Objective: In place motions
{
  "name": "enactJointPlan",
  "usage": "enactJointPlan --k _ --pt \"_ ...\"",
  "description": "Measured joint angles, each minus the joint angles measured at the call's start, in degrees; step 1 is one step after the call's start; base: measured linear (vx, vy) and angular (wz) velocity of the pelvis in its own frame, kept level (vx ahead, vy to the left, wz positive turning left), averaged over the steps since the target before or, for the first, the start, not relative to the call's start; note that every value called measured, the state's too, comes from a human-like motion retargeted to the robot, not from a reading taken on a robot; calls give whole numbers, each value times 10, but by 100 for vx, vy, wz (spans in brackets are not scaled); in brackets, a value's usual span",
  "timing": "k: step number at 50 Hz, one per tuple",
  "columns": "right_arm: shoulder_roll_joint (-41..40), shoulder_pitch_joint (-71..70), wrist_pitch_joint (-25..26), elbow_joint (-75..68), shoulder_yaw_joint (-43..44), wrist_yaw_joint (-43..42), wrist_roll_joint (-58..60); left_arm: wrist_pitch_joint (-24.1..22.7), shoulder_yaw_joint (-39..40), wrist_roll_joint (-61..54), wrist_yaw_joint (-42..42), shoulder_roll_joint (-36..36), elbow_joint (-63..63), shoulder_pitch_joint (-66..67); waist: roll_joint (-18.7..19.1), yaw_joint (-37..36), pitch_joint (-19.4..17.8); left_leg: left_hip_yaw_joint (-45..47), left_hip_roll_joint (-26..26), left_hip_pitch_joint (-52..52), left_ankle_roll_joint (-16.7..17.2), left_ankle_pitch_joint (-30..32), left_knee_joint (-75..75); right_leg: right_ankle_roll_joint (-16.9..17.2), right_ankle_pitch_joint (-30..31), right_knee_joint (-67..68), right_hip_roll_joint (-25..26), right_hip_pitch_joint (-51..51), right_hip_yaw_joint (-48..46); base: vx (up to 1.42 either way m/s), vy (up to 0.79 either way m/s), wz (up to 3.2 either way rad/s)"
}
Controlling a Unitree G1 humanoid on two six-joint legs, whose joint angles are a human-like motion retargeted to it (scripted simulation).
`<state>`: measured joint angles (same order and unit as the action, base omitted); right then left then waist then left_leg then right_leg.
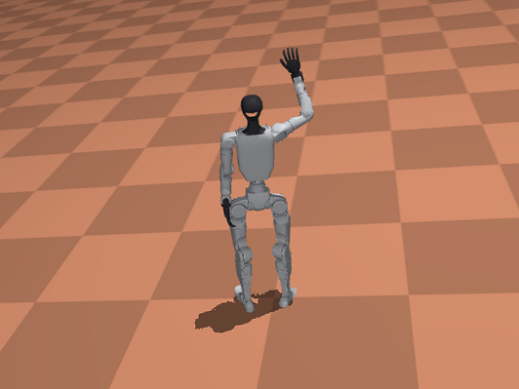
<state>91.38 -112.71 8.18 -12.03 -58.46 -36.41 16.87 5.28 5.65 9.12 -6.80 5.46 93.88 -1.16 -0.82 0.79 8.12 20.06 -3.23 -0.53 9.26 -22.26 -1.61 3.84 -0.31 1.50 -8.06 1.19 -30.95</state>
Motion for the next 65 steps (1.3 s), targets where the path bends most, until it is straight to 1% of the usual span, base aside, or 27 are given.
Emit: enactJointPlan --k 2,3,5,6,7,10,11,13,15,18,20,22,25,27,30,32,34,37,40,44,47,50,52,55,58,60,65 --pt "-56 235 -28 -121 252 31 -61 3 21 3 1 10 11 12 -6 21 9 0 0 1 -1 -1 -1 0 0 -1 0 0 -1 0 6 -4" --pt "-82 316 -36 -173 346 54 -95 5 26 4 2 16 15 15 -10 26 11 0 0 0 -1 -1 -1 0 1 -1 1 0 -1 0 6 -6" --pt "-130 407 -33 -266 471 103 -162 8 32 3 2 22 20 21 -15 30 15 2 -1 -1 -2 -1 -2 0 1 -1 2 1 -1 0 6 -9" --pt "-155 433 -10 -316 526 143 -212 9 36 1 2 26 21 22 -17 30 15 3 -1 -2 -2 -2 -2 0 1 -1 2 1 0 -1 6 -9" --pt "-175 455 20 -361 578 184 -263 11 39 0 1 29 20 23 -19 29 16 4 -1 -3 -2 -2 -2 0 1 -1 2 1 0 -3 6 -5" --pt "-202 499 165 -453 698 337 -424 11 51 0 1 35 11 23 -25 21 16 6 -2 -3 -2 -2 -2 -1 2 0 2 -1 2 0 0 0" --pt "-207 511 186 -470 732 393 -464 10 55 -3 4 35 7 22 -26 19 16 7 -1 -3 -2 -2 -3 -1 2 0 1 -2 3 0 0 0" --pt "-219 527 197 -497 789 442 -554 7 61 -13 8 33 1 21 -27 15 16 8 -1 -2 -1 -2 -3 -1 2 0 0 -4 4 0 0 0" --pt "-231 545 146 -501 825 389 -665 4 62 -24 12 35 1 19 -29 14 15 10 -1 -3 -1 -3 -3 -1 2 1 0 -6 7 0 0 0" --pt "-257 564 -15 -432 809 223 -683 7 51 -25 6 40 8 15 -26 14 16 16 -1 -4 -1 -3 -1 -1 3 2 0 -10 13 0 2 -6" --pt "-258 575 -65 -358 770 146 -617 10 42 -19 3 42 10 12 -24 17 16 19 -1 -5 -1 -3 -1 -2 4 3 0 -11 16 0 0 0" --pt "-239 589 -63 -253 725 133 -526 10 37 -16 0 42 8 9 -19 20 14 20 -1 -5 -1 -2 -1 -2 4 4 -1 -12 17 0 0 0" --pt "-182 598 -41 -98 663 166 -366 8 33 -21 -1 41 0 6 -15 23 11 19 1 -3 -1 -1 0 -2 5 4 -3 -14 16 0 0 0" --pt "-125 590 0 -4 627 162 -242 7 26 -24 0 43 -4 3 -15 24 10 18 2 -1 -1 0 1 -2 5 4 -5 -16 16 0 0 0" --pt "-32 558 93 141 584 135 -44 7 14 -26 3 48 -7 -5 -18 20 6 18 3 0 -1 1 1 -2 6 4 -7 -16 16 0 0 0" --pt "15 529 125 235 563 90 72 7 6 -27 4 54 -7 -12 -23 17 2 17 4 0 -1 2 1 -2 5 4 -7 -15 15 0 0 0" --pt "43 504 111 314 540 30 156 6 -4 -29 4 60 -8 -18 -30 14 -1 15 4 0 -1 2 2 -2 5 4 -7 -14 14 0 0 0" --pt "60 475 33 378 493 -29 201 5 -17 -29 2 67 -14 -26 -38 12 -4 11 4 -1 -2 3 2 -2 4 4 -6 -11 12 0 0 0" --pt "62 458 -19 355 448 -20 196 3 -21 -23 -1 64 -27 -27 -38 10 -6 6 4 -1 -2 3 1 -2 4 4 -6 -7 8 0 0 0" --pt "30 441 -1 227 410 -3 176 -3 -6 -25 -4 45 -42 -19 -23 12 -6 0 4 3 -4 4 0 -2 4 3 -6 -5 3 0 0 0" --pt "-32 473 7 106 419 15 99 -3 9 -27 -3 26 -38 -10 -5 20 -1 -5 5 6 -5 6 -1 -1 4 2 -6 -5 -1 0 0 0" --pt "-125 591 3 11 521 92 -45 -1 26 -25 0 22 -22 -2 2 31 1 -9 6 9 -5 7 -2 -1 4 1 -7 -3 -5 2 3 7" --pt "-193 707 3 -21 634 174 -134 2 30 -27 4 32 -8 3 -7 33 1 -10 7 8 -6 8 -2 -1 4 0 -7 -2 -6 0 0 0" --pt "-288 803 15 -80 735 281 -229 7 35 -33 6 35 8 14 -8 32 0 -7 6 6 -5 8 -2 -1 5 0 -6 -2 -4 3 4 -7" --pt "-367 849 21 -168 800 351 -253 10 46 -31 3 30 13 30 -2 37 3 -2 3 6 -5 8 -1 -1 7 0 -4 -6 0 3 8 -16" --pt "-410 868 15 -240 828 367 -250 10 61 -27 -3 25 11 41 6 42 4 2 0 7 -5 7 0 -1 8 -1 -2 -9 2 2 8 -18" --pt "-462 905 -11 -438 877 378 -249 17 205 -25 -20 47 33 36 17 46 -6 8 -5 -1 -4 8 0 -2 9 -2 4 -6 7 1 4 -12"
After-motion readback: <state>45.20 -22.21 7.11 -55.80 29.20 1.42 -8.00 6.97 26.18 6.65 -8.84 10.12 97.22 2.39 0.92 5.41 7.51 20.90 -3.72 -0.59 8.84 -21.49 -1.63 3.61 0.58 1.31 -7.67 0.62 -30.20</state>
